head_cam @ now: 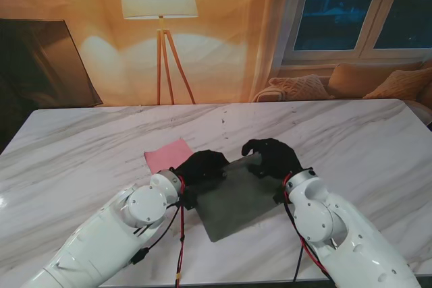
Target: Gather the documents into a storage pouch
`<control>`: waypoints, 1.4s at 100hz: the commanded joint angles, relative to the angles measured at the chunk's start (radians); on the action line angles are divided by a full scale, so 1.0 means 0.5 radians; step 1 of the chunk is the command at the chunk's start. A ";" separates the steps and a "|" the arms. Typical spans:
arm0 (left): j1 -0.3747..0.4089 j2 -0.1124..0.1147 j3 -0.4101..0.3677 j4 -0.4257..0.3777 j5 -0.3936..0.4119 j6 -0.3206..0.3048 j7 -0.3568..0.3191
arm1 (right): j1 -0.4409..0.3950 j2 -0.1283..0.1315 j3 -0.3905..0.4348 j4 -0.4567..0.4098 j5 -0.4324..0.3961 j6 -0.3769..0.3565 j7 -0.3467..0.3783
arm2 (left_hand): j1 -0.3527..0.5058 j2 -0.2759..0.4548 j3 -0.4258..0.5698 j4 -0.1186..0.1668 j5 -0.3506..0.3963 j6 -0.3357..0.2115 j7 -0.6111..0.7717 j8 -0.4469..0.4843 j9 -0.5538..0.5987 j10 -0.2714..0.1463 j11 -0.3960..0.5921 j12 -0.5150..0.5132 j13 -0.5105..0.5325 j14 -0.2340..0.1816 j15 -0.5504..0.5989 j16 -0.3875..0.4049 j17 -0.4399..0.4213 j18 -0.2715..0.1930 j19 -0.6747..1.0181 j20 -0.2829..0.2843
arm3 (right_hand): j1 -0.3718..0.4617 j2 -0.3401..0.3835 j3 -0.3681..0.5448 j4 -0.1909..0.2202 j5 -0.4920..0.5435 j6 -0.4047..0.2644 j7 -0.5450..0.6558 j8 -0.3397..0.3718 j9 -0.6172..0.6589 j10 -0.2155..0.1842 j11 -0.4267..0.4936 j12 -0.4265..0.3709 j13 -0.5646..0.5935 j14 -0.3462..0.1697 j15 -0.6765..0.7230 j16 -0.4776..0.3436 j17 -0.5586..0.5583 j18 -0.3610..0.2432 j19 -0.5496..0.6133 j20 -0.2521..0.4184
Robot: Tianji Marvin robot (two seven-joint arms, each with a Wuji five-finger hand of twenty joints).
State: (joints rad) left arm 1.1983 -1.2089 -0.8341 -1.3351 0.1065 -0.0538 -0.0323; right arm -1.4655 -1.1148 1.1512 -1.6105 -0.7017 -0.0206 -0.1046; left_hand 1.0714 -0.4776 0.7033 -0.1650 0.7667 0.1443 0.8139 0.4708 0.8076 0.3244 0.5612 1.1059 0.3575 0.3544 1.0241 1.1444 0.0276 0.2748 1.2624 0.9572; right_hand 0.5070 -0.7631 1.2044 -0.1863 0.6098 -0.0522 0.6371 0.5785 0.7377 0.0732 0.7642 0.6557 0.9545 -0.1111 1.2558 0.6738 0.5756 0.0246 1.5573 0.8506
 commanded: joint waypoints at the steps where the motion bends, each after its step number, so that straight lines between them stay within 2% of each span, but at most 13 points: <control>1: -0.018 0.009 -0.026 -0.043 0.033 -0.011 -0.012 | 0.000 0.002 -0.020 -0.004 -0.008 0.004 0.048 | 0.060 0.051 0.031 -0.021 0.082 -0.082 0.153 0.037 0.094 -0.024 0.017 0.004 0.047 0.068 0.023 -0.004 0.009 -0.060 0.026 0.042 | 0.069 -0.029 0.085 0.016 0.128 -0.053 0.057 0.018 0.111 -0.026 0.047 0.057 0.132 -0.046 0.104 -0.014 0.081 -0.033 0.146 -0.040; 6: -0.017 0.012 -0.035 -0.055 0.051 -0.016 -0.006 | 0.003 0.004 -0.030 -0.001 -0.002 0.011 0.061 | 0.060 0.052 0.025 -0.022 0.080 -0.083 0.145 0.020 0.093 -0.030 0.010 -0.001 0.044 0.063 0.017 -0.011 0.012 -0.064 0.025 0.041 | 0.130 -0.064 0.084 -0.129 0.183 -0.088 0.169 -0.106 0.226 -0.028 0.033 0.130 0.182 -0.038 0.119 -0.042 0.124 -0.026 0.184 -0.083; 12: -0.017 0.017 -0.044 -0.067 0.072 -0.024 -0.001 | 0.005 0.004 -0.040 0.002 0.011 0.023 0.076 | 0.058 0.050 0.022 -0.022 0.076 -0.080 0.136 0.003 0.090 -0.032 0.002 -0.008 0.044 0.062 0.015 -0.015 0.015 -0.066 0.024 0.040 | 0.186 -0.079 0.078 -0.170 0.225 -0.128 0.324 -0.227 0.336 -0.027 0.020 0.140 0.230 -0.023 0.114 -0.067 0.160 -0.014 0.209 -0.116; 21: -0.019 0.022 -0.053 -0.077 0.104 -0.038 0.004 | 0.009 0.003 -0.057 0.013 0.020 0.036 0.078 | 0.048 0.041 0.024 -0.019 0.074 -0.081 0.124 -0.036 0.083 -0.041 -0.021 -0.022 0.039 0.055 -0.003 -0.037 0.020 -0.074 0.016 0.032 | 0.281 -0.126 0.090 -0.199 0.325 -0.222 0.495 -0.379 0.520 -0.033 -0.055 0.076 0.330 0.009 0.079 -0.117 0.251 0.007 0.244 -0.172; 39: -0.036 0.022 -0.051 -0.059 0.148 -0.086 0.030 | 0.010 -0.010 -0.098 0.065 0.022 0.055 0.010 | 0.026 0.020 0.053 -0.018 0.072 -0.093 0.122 -0.075 0.081 -0.062 -0.056 -0.044 0.032 0.044 -0.021 -0.074 0.029 -0.077 0.003 0.011 | 0.417 -0.081 0.075 -0.182 0.539 -0.292 0.720 -0.490 0.639 -0.040 -0.116 0.015 0.396 0.041 0.048 -0.157 0.303 0.042 0.266 -0.230; 56: -0.054 0.013 -0.042 -0.024 0.165 -0.131 0.063 | 0.020 -0.044 -0.126 0.138 0.038 0.057 -0.157 | 0.019 0.014 0.066 -0.022 0.065 -0.103 0.124 -0.094 0.074 -0.084 -0.092 -0.065 0.026 0.024 -0.059 -0.110 0.010 -0.081 -0.037 -0.036 | 0.504 -0.033 0.072 -0.172 0.790 -0.314 0.860 -0.479 0.660 -0.069 -0.087 0.015 0.357 0.030 0.019 -0.191 0.254 0.042 0.217 -0.257; 66: -0.058 0.010 -0.041 -0.015 0.174 -0.142 0.079 | 0.022 -0.073 -0.133 0.180 0.106 0.061 -0.252 | -0.063 -0.017 0.106 -0.022 0.014 -0.103 0.056 -0.105 0.012 -0.119 -0.213 -0.146 -0.028 -0.009 -0.171 -0.263 -0.054 -0.083 -0.068 -0.190 | 0.539 -0.042 0.077 -0.163 0.865 -0.343 0.853 -0.431 0.673 -0.125 -0.070 -0.011 0.320 0.044 -0.064 -0.321 0.210 0.056 0.129 -0.293; 77: -0.051 0.018 -0.053 -0.017 0.170 -0.134 0.058 | 0.013 -0.092 -0.120 0.221 0.181 -0.025 -0.309 | -0.149 -0.028 0.112 -0.007 -0.069 -0.095 -0.112 -0.102 -0.218 -0.135 -0.133 -0.554 -0.086 -0.040 -0.382 -0.453 -0.121 -0.081 -0.136 -0.325 | 0.554 -0.068 0.096 -0.162 0.932 -0.381 0.834 -0.369 0.724 -0.206 -0.094 -0.057 0.296 0.083 -0.184 -0.416 0.184 0.065 0.055 -0.328; 87: -0.022 0.029 -0.090 -0.040 0.164 -0.103 0.037 | -0.008 -0.094 -0.108 0.234 0.180 -0.091 -0.344 | -0.213 -0.028 0.128 0.006 -0.115 -0.086 -0.251 -0.088 -0.342 -0.145 -0.103 -0.941 -0.120 -0.049 -0.513 -0.563 -0.156 -0.075 -0.214 -0.366 | 0.559 -0.070 0.101 -0.161 0.957 -0.398 0.827 -0.347 0.748 -0.243 -0.111 -0.073 0.288 0.085 -0.212 -0.426 0.179 0.067 0.044 -0.334; 92: 0.000 0.037 -0.117 -0.064 0.169 -0.083 0.027 | -0.017 -0.093 -0.104 0.235 0.168 -0.107 -0.355 | -0.249 -0.006 0.140 0.021 -0.145 -0.081 -0.318 -0.094 -0.394 -0.151 -0.136 -1.033 -0.146 -0.059 -0.587 -0.611 -0.173 -0.077 -0.255 -0.382 | 0.564 -0.070 0.104 -0.160 0.966 -0.401 0.822 -0.334 0.756 -0.246 -0.119 -0.076 0.285 0.083 -0.226 -0.429 0.176 0.065 0.031 -0.340; 111: 0.097 0.078 -0.242 -0.178 0.265 -0.030 0.002 | -0.032 -0.096 -0.096 0.246 0.153 -0.132 -0.393 | -0.426 0.116 0.202 0.088 -0.266 -0.086 -0.563 -0.071 -0.555 -0.181 -0.238 -1.148 -0.225 -0.102 -0.795 -0.753 -0.224 -0.090 -0.376 -0.411 | 0.574 -0.071 0.105 -0.159 0.981 -0.395 0.811 -0.309 0.765 -0.247 -0.128 -0.075 0.274 0.093 -0.243 -0.425 0.170 0.066 0.014 -0.347; 128: 0.186 0.097 -0.360 -0.265 0.338 -0.003 0.027 | -0.037 -0.093 -0.092 0.257 0.117 -0.144 -0.417 | -0.545 0.224 0.231 0.206 -0.333 -0.073 -0.716 -0.092 -0.628 -0.187 -0.251 -1.170 -0.247 -0.110 -0.865 -0.803 -0.235 -0.094 -0.420 -0.406 | 0.577 -0.071 0.106 -0.159 0.988 -0.394 0.804 -0.300 0.767 -0.244 -0.131 -0.075 0.269 0.097 -0.252 -0.424 0.166 0.066 0.006 -0.350; 140: 0.253 0.106 -0.443 -0.317 0.395 0.010 0.055 | -0.048 -0.091 -0.085 0.247 0.105 -0.134 -0.414 | -0.578 0.232 0.221 0.217 -0.380 -0.072 -0.754 -0.108 -0.658 -0.186 -0.239 -1.151 -0.256 -0.111 -0.857 -0.792 -0.235 -0.094 -0.422 -0.403 | 0.576 -0.068 0.104 -0.159 0.988 -0.392 0.797 -0.293 0.765 -0.240 -0.133 -0.075 0.267 0.098 -0.258 -0.422 0.166 0.066 0.003 -0.351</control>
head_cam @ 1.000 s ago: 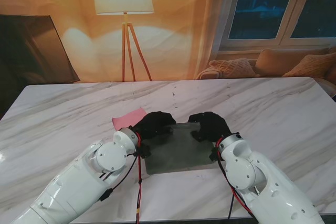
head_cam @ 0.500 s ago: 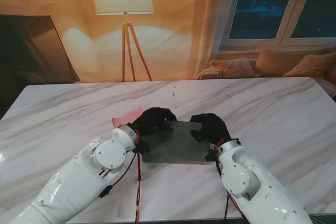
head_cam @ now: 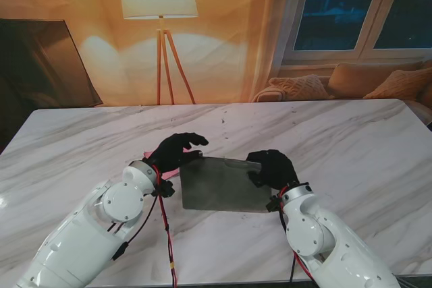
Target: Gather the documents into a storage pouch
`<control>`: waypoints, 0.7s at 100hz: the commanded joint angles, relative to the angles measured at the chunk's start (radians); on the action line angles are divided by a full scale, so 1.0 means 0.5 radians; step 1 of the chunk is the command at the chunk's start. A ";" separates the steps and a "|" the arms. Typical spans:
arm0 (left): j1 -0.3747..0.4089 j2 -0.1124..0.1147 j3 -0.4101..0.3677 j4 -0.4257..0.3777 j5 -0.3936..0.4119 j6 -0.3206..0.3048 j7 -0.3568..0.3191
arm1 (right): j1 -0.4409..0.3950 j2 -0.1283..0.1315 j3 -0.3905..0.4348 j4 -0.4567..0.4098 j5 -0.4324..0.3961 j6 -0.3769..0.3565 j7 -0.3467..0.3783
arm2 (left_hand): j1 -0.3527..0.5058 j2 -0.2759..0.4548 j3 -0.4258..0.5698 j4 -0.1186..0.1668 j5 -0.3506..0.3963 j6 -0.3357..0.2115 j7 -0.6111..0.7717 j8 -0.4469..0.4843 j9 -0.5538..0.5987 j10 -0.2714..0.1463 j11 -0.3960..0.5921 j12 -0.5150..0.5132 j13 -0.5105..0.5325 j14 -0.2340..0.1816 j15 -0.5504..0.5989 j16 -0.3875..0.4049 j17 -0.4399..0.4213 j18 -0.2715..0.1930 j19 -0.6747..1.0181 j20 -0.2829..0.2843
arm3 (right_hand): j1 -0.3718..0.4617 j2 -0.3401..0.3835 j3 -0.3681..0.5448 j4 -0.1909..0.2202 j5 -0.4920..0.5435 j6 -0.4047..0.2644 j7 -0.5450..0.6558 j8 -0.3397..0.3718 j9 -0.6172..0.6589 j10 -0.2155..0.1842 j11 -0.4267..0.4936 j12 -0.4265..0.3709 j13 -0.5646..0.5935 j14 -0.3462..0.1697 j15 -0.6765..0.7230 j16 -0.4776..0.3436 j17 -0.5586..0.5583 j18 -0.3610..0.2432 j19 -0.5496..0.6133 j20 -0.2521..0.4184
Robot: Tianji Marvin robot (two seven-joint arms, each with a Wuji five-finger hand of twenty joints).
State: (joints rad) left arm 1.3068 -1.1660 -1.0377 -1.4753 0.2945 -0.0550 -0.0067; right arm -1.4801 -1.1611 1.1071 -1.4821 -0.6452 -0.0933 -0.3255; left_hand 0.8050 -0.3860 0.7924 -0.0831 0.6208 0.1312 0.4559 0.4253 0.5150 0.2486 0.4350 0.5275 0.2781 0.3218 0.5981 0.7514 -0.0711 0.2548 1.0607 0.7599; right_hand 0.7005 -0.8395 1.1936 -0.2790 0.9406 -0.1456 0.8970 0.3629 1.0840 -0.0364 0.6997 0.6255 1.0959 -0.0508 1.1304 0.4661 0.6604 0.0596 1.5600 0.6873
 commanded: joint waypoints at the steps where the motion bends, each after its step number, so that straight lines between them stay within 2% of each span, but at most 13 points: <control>1: 0.042 0.022 -0.043 -0.042 0.024 0.014 0.006 | -0.019 0.002 0.004 -0.010 -0.008 0.012 0.027 | -0.049 0.049 0.041 0.054 -0.094 -0.045 -0.042 -0.019 -0.077 -0.037 0.012 0.006 -0.099 -0.047 -0.006 -0.007 -0.037 -0.054 -0.019 -0.008 | 0.189 0.086 0.126 0.026 0.326 -0.205 0.277 0.138 0.072 -0.021 -0.004 -0.015 -0.016 -0.022 -0.007 -0.006 -0.003 -0.004 -0.002 -0.025; 22: 0.170 0.049 -0.186 -0.149 0.083 0.065 -0.024 | -0.029 0.001 0.010 -0.016 -0.017 0.023 0.015 | -0.141 0.062 -0.033 0.058 -0.245 -0.038 -0.181 -0.073 -0.204 -0.045 -0.051 -0.006 -0.143 -0.056 -0.060 -0.021 -0.039 -0.061 -0.063 -0.019 | 0.189 0.092 0.123 0.026 0.320 -0.199 0.271 0.144 0.068 -0.016 -0.006 -0.015 -0.019 -0.018 -0.015 -0.006 -0.006 -0.004 -0.006 -0.025; 39: 0.271 0.074 -0.282 -0.220 0.127 0.110 -0.083 | -0.031 0.001 0.018 -0.011 -0.028 0.016 -0.002 | -0.200 0.052 -0.117 0.047 -0.315 -0.002 -0.268 -0.101 -0.219 -0.025 -0.041 0.017 -0.151 -0.050 -0.077 -0.021 -0.037 -0.062 -0.088 -0.022 | 0.185 0.098 0.118 0.025 0.309 -0.194 0.268 0.147 0.061 -0.009 -0.005 -0.015 -0.023 -0.019 -0.020 -0.005 -0.008 -0.005 -0.008 -0.026; 56: 0.353 0.098 -0.345 -0.265 0.119 0.182 -0.184 | -0.033 -0.001 0.024 -0.004 -0.036 0.010 -0.021 | -0.265 0.039 -0.237 0.039 -0.284 0.053 -0.300 -0.087 -0.208 -0.010 -0.034 0.069 -0.153 -0.036 -0.099 -0.015 -0.038 -0.056 -0.136 -0.023 | 0.183 0.102 0.117 0.025 0.306 -0.193 0.267 0.147 0.057 -0.008 -0.005 -0.015 -0.026 -0.017 -0.022 -0.005 -0.011 -0.005 -0.011 -0.026; 70: 0.365 0.102 -0.340 -0.256 0.007 0.229 -0.254 | -0.031 -0.002 0.021 0.004 -0.036 -0.001 -0.031 | -0.294 0.025 -0.305 0.036 -0.221 0.061 -0.315 -0.065 -0.204 -0.003 -0.101 0.047 -0.162 -0.038 -0.187 -0.053 -0.037 -0.038 -0.243 -0.030 | 0.181 0.104 0.114 0.024 0.300 -0.191 0.266 0.146 0.055 -0.007 -0.005 -0.016 -0.029 -0.016 -0.025 -0.006 -0.013 -0.005 -0.013 -0.027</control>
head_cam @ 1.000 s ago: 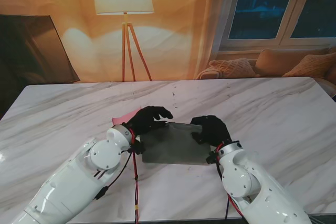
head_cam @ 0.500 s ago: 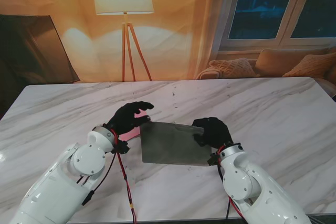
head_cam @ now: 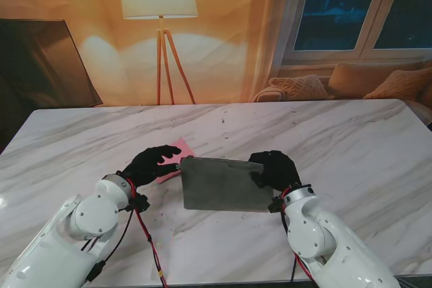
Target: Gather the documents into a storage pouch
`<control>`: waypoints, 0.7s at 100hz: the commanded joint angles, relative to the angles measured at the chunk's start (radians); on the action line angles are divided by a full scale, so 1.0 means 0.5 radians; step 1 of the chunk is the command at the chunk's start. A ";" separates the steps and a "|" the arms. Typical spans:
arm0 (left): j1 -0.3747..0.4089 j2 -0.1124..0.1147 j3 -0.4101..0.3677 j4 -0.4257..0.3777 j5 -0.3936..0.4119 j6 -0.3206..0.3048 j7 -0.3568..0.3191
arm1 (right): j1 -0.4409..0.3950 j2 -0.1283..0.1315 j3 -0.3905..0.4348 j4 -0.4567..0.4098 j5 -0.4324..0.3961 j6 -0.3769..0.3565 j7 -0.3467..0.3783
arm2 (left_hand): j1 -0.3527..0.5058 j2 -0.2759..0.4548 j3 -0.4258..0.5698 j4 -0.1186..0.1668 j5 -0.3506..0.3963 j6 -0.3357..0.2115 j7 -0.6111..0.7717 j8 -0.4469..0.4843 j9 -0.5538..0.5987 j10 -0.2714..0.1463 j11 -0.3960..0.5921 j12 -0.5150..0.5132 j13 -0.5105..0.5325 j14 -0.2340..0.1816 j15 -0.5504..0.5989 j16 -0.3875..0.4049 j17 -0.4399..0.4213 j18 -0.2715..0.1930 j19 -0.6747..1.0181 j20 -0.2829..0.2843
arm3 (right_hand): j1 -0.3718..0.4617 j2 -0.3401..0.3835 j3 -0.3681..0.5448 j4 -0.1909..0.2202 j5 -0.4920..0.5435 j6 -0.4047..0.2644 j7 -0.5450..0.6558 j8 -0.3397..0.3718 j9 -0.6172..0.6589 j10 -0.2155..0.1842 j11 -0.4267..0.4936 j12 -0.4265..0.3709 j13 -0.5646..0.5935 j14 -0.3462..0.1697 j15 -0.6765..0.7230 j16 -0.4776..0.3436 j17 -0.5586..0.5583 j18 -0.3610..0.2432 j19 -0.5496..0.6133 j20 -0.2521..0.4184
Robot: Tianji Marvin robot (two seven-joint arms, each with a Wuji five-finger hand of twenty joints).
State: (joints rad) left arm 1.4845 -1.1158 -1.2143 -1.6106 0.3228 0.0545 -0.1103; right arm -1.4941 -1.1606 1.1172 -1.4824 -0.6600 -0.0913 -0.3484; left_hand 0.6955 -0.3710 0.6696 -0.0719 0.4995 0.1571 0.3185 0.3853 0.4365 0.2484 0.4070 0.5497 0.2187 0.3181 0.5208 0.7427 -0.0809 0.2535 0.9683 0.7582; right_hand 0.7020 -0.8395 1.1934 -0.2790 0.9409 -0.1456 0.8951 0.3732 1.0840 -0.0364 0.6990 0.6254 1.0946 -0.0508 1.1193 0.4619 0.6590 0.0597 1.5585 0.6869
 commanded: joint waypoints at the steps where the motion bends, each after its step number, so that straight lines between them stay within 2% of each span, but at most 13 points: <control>1: 0.008 0.001 0.015 0.017 -0.058 0.014 -0.051 | -0.003 -0.004 0.001 0.005 -0.006 -0.006 0.014 | -0.073 -0.006 -0.063 0.015 0.022 0.010 -0.046 0.016 -0.045 -0.005 -0.057 -0.005 -0.044 -0.030 -0.046 -0.043 -0.018 -0.033 -0.071 -0.025 | 0.179 0.104 0.115 0.025 0.300 -0.191 0.269 0.125 0.055 -0.006 -0.004 -0.016 -0.027 -0.017 -0.003 0.002 -0.012 -0.006 -0.011 -0.026; 24: -0.082 -0.008 0.131 0.115 -0.166 0.055 -0.093 | -0.010 -0.007 0.004 0.010 0.001 -0.026 -0.004 | -0.047 -0.017 -0.055 0.017 -0.073 -0.047 -0.147 -0.008 -0.106 -0.059 -0.195 -0.140 -0.076 -0.076 -0.241 -0.167 -0.017 -0.036 -0.229 -0.026 | 0.177 0.107 0.113 0.025 0.300 -0.192 0.271 0.124 0.051 -0.008 -0.003 -0.017 -0.032 -0.016 -0.006 0.001 -0.018 -0.006 -0.016 -0.026; 41: -0.162 -0.030 0.226 0.209 -0.248 0.052 -0.078 | -0.022 -0.010 0.012 0.009 0.003 -0.051 -0.024 | 0.001 -0.036 -0.004 0.023 -0.091 -0.090 -0.160 -0.015 -0.120 -0.084 -0.195 -0.165 -0.074 -0.083 -0.261 -0.183 -0.014 -0.038 -0.249 -0.020 | 0.178 0.108 0.111 0.025 0.296 -0.195 0.269 0.122 0.050 -0.011 -0.002 -0.018 -0.039 -0.014 -0.012 -0.002 -0.023 -0.005 -0.020 -0.026; 51: -0.202 -0.048 0.274 0.258 -0.320 0.026 -0.058 | -0.021 -0.012 0.015 0.014 -0.002 -0.064 -0.044 | 0.068 -0.072 0.165 0.016 0.012 -0.089 -0.110 -0.007 -0.057 -0.096 -0.149 -0.172 -0.036 -0.084 -0.242 -0.176 -0.013 -0.036 -0.237 0.008 | 0.177 0.109 0.111 0.025 0.297 -0.195 0.271 0.123 0.050 -0.013 -0.002 -0.019 -0.046 -0.015 -0.024 -0.008 -0.035 -0.007 -0.030 -0.029; 58: -0.226 -0.066 0.307 0.295 -0.366 -0.016 -0.024 | -0.015 -0.014 0.017 0.022 0.001 -0.071 -0.050 | 0.188 -0.073 0.331 0.011 0.183 -0.136 0.029 0.044 0.059 -0.094 -0.079 -0.148 0.026 -0.079 -0.180 -0.148 -0.009 -0.031 -0.177 0.040 | 0.177 0.110 0.110 0.025 0.294 -0.195 0.270 0.122 0.049 -0.018 -0.002 -0.020 -0.055 -0.016 -0.036 -0.014 -0.036 -0.008 -0.036 -0.031; 63: -0.243 -0.091 0.333 0.339 -0.380 -0.092 0.069 | -0.006 -0.015 0.017 0.036 0.005 -0.071 -0.052 | 0.273 -0.073 0.461 -0.003 0.299 -0.160 0.184 0.099 0.166 -0.077 -0.012 -0.117 0.100 -0.063 -0.094 -0.110 0.023 -0.015 -0.091 0.052 | 0.177 0.114 0.107 0.024 0.288 -0.197 0.267 0.120 0.042 -0.017 -0.005 -0.021 -0.060 -0.018 -0.046 -0.019 -0.044 -0.009 -0.044 -0.033; 70: -0.253 -0.117 0.350 0.359 -0.423 -0.138 0.139 | 0.004 -0.017 0.018 0.049 0.020 -0.058 -0.045 | 0.448 -0.152 0.489 -0.118 0.398 -0.179 0.357 0.162 0.241 -0.109 0.054 -0.088 0.140 -0.060 -0.024 -0.097 0.027 -0.003 -0.050 -0.004 | 0.174 0.128 0.097 0.023 0.253 -0.189 0.253 0.109 0.015 -0.019 -0.016 -0.022 -0.086 -0.019 -0.075 -0.028 -0.070 -0.015 -0.069 -0.039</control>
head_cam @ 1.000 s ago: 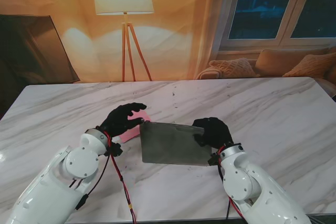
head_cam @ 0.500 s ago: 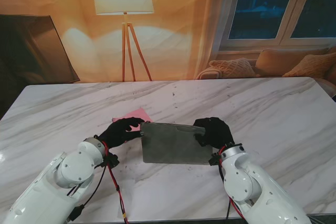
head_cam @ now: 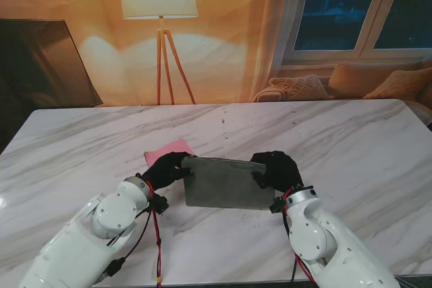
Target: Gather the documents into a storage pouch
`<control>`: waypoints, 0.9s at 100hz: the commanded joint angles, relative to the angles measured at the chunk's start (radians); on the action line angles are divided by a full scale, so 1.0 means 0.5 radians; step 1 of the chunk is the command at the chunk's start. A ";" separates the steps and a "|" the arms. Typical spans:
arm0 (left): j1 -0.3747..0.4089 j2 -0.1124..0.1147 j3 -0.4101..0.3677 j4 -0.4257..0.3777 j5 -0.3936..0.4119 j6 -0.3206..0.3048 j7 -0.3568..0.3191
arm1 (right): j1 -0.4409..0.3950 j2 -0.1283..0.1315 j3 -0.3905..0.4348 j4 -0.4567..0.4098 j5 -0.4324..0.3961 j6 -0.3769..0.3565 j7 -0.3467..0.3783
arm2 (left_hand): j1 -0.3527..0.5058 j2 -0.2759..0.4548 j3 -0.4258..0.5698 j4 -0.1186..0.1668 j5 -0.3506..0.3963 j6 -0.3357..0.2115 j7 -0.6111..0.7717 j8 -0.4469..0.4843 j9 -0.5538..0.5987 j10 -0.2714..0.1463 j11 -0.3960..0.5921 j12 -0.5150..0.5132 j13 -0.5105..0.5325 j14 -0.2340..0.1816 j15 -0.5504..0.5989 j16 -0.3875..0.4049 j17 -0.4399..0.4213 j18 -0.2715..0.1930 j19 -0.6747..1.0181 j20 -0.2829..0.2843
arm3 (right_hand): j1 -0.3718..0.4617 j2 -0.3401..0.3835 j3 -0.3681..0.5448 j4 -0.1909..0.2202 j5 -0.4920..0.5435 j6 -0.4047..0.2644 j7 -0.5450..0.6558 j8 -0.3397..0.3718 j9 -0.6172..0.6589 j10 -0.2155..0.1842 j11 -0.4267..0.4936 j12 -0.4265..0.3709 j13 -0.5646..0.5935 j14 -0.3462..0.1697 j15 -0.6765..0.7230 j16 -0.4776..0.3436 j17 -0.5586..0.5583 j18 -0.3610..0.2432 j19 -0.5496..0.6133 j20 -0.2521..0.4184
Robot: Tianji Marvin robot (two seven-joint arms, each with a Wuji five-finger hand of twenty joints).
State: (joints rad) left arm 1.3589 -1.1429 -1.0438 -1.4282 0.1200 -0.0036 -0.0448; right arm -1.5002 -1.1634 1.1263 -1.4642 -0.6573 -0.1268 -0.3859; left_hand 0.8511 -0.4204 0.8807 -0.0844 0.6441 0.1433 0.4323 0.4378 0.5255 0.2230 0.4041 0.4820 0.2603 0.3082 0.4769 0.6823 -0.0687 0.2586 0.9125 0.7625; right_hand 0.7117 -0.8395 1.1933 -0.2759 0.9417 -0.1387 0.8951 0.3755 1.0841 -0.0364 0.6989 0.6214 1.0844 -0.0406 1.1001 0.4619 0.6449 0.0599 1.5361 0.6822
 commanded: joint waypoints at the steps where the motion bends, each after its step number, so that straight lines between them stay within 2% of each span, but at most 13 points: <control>1: -0.001 -0.065 0.010 -0.006 -0.024 -0.025 0.013 | 0.018 -0.011 0.000 0.014 0.017 0.014 0.032 | 0.154 -0.058 0.067 -0.099 0.120 -0.157 0.145 0.061 0.073 -0.061 0.068 0.050 0.062 -0.042 0.070 0.024 0.002 -0.014 0.063 -0.017 | 0.154 0.131 0.095 0.017 0.242 -0.201 0.250 0.101 0.008 -0.022 -0.018 -0.014 -0.072 -0.040 -0.042 -0.029 -0.047 -0.016 -0.029 -0.031; 6: -0.002 -0.076 0.013 -0.002 -0.045 -0.043 0.048 | 0.024 -0.010 0.004 0.017 0.029 0.020 0.052 | 0.254 -0.090 0.048 -0.151 0.181 -0.179 0.276 0.076 0.130 -0.066 0.118 0.076 0.097 -0.036 0.121 0.038 0.009 -0.008 0.084 -0.039 | 0.152 0.142 0.084 0.017 0.211 -0.194 0.242 0.088 -0.026 -0.022 -0.033 -0.015 -0.107 -0.032 -0.069 -0.031 -0.082 -0.020 -0.052 -0.034; 10: -0.002 -0.084 0.014 -0.002 -0.056 -0.052 0.072 | 0.025 -0.008 0.009 0.017 0.035 0.023 0.068 | 0.293 -0.106 0.078 -0.146 0.226 -0.190 0.355 0.073 0.165 -0.070 0.142 0.089 0.123 -0.029 0.151 0.047 0.017 -0.001 0.100 -0.048 | 0.154 0.149 0.077 0.018 0.196 -0.191 0.241 0.077 -0.050 -0.010 -0.045 -0.015 -0.134 -0.026 -0.089 -0.030 -0.108 -0.021 -0.068 -0.034; 15: 0.002 -0.090 0.011 -0.009 -0.072 -0.059 0.090 | 0.029 -0.006 0.012 0.021 0.032 0.022 0.072 | 0.342 -0.111 0.066 -0.171 0.266 -0.203 0.463 0.068 0.193 -0.074 0.172 0.121 0.139 -0.028 0.181 0.056 0.020 0.004 0.112 -0.060 | 0.149 0.151 0.071 0.018 0.183 -0.193 0.239 0.068 -0.067 -0.014 -0.054 -0.014 -0.154 -0.025 -0.106 -0.029 -0.125 -0.023 -0.080 -0.033; 23: 0.009 -0.096 0.006 -0.020 -0.087 -0.064 0.110 | 0.033 -0.005 0.015 0.023 0.025 0.022 0.074 | 0.389 -0.102 0.067 -0.173 0.324 -0.215 0.639 0.002 0.264 -0.077 0.140 0.323 0.168 -0.021 0.220 0.067 0.027 0.009 0.135 -0.083 | 0.138 0.150 0.067 0.019 0.148 -0.197 0.241 0.050 -0.106 -0.011 -0.077 -0.014 -0.190 -0.022 -0.148 -0.027 -0.165 -0.028 -0.113 -0.032; 41: 0.012 -0.090 0.003 -0.022 -0.055 -0.073 0.106 | 0.024 0.014 0.032 -0.001 0.012 0.022 0.157 | 0.459 -0.085 0.060 -0.181 0.472 -0.204 0.862 -0.028 0.429 -0.103 0.117 0.440 0.234 -0.009 0.277 0.086 0.049 0.027 0.165 -0.089 | 0.069 0.120 0.079 0.012 -0.083 -0.187 0.230 -0.020 -0.316 0.026 -0.184 0.004 -0.367 -0.009 -0.334 0.008 -0.347 -0.051 -0.265 -0.008; 49: 0.018 -0.093 0.001 -0.018 -0.046 -0.072 0.124 | 0.011 0.029 0.049 -0.019 0.003 0.015 0.216 | 0.511 -0.096 0.006 -0.208 0.512 -0.195 0.915 -0.059 0.529 -0.099 0.079 0.491 0.274 0.007 0.320 0.103 0.060 0.037 0.191 -0.090 | -0.029 0.071 0.088 -0.007 -0.218 -0.172 0.197 -0.035 -0.465 0.041 -0.159 -0.030 -0.463 -0.027 -0.447 0.055 -0.443 -0.058 -0.359 0.029; 55: 0.021 -0.093 -0.001 -0.016 -0.038 -0.065 0.128 | -0.002 0.040 0.068 -0.040 -0.002 0.012 0.265 | 0.532 -0.098 -0.029 -0.215 0.524 -0.196 0.941 -0.065 0.585 -0.089 0.058 0.520 0.303 0.021 0.351 0.114 0.074 0.042 0.212 -0.088 | -0.167 0.043 0.095 -0.022 -0.324 -0.151 0.134 -0.025 -0.594 0.048 -0.146 -0.088 -0.554 -0.070 -0.517 0.072 -0.524 -0.060 -0.432 0.041; 65: 0.027 -0.087 -0.006 -0.021 -0.037 -0.044 0.108 | -0.025 0.055 0.111 -0.079 0.001 -0.003 0.340 | 0.587 -0.072 -0.141 -0.217 0.509 -0.199 0.963 -0.052 0.685 -0.061 0.013 0.590 0.346 0.057 0.416 0.188 0.092 0.043 0.265 -0.078 | -0.364 0.116 0.018 -0.040 -0.427 -0.080 -0.052 0.042 -0.739 0.068 -0.150 -0.177 -0.682 -0.068 -0.621 0.087 -0.639 -0.067 -0.542 0.078; 66: 0.028 -0.086 -0.006 -0.023 -0.037 -0.041 0.105 | -0.026 0.056 0.115 -0.081 0.002 -0.007 0.344 | 0.589 -0.067 -0.150 -0.217 0.507 -0.199 0.963 -0.052 0.694 -0.058 0.012 0.596 0.350 0.060 0.419 0.195 0.094 0.043 0.268 -0.077 | -0.388 0.125 0.007 -0.040 -0.421 -0.078 -0.096 0.083 -0.743 0.068 -0.152 -0.179 -0.686 -0.066 -0.629 0.091 -0.641 -0.066 -0.552 0.093; 69: 0.029 -0.086 -0.006 -0.027 -0.038 -0.031 0.100 | -0.029 0.058 0.126 -0.087 0.006 -0.018 0.355 | 0.636 -0.032 -0.255 -0.201 0.475 -0.190 0.984 -0.013 0.742 -0.040 -0.010 0.667 0.374 0.079 0.437 0.260 0.099 0.037 0.290 -0.075 | -0.443 0.151 -0.011 -0.040 -0.427 -0.061 -0.153 0.114 -0.758 0.073 -0.160 -0.183 -0.702 -0.059 -0.645 0.092 -0.655 -0.062 -0.569 0.105; 80: 0.032 -0.086 -0.005 -0.039 -0.082 0.001 0.075 | -0.049 0.066 0.175 -0.138 0.038 -0.017 0.427 | 0.729 0.039 -0.414 -0.166 0.416 -0.147 1.038 0.123 0.779 0.005 0.008 0.773 0.391 0.126 0.476 0.386 0.083 0.022 0.322 -0.066 | -0.567 0.226 -0.050 0.061 -0.441 -0.020 -0.362 0.230 -0.835 0.086 -0.216 -0.190 -0.784 -0.035 -0.726 0.080 -0.731 -0.060 -0.650 0.132; 90: 0.029 -0.088 0.000 -0.038 -0.089 0.011 0.074 | -0.061 0.070 0.213 -0.183 0.056 -0.028 0.458 | 0.732 0.074 -0.483 -0.164 0.391 -0.150 1.064 0.174 0.795 0.019 0.040 0.810 0.395 0.143 0.518 0.403 0.087 0.020 0.344 -0.055 | -0.628 0.270 -0.083 0.148 -0.447 -0.009 -0.440 0.288 -0.867 0.095 -0.241 -0.191 -0.816 -0.026 -0.761 0.077 -0.758 -0.057 -0.680 0.145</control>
State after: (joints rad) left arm 1.3697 -1.1830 -1.0477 -1.4425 0.0737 0.0000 0.0079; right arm -1.5286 -1.1352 1.2227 -1.5326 -0.6300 -0.1397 -0.1639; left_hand 1.1659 -0.4335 0.6865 -0.1707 0.8136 0.0846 0.8159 0.4506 0.8725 0.2223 0.3947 0.8549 0.4186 0.3425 0.7015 0.8650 -0.0211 0.2846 1.0591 0.7247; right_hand 0.4410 -0.7277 1.1621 -0.2438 0.7547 -0.1499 0.6974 0.5000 0.6889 0.0069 0.5816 0.5280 0.7194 -0.0519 0.7425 0.4990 0.2847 0.0466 1.2141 0.7313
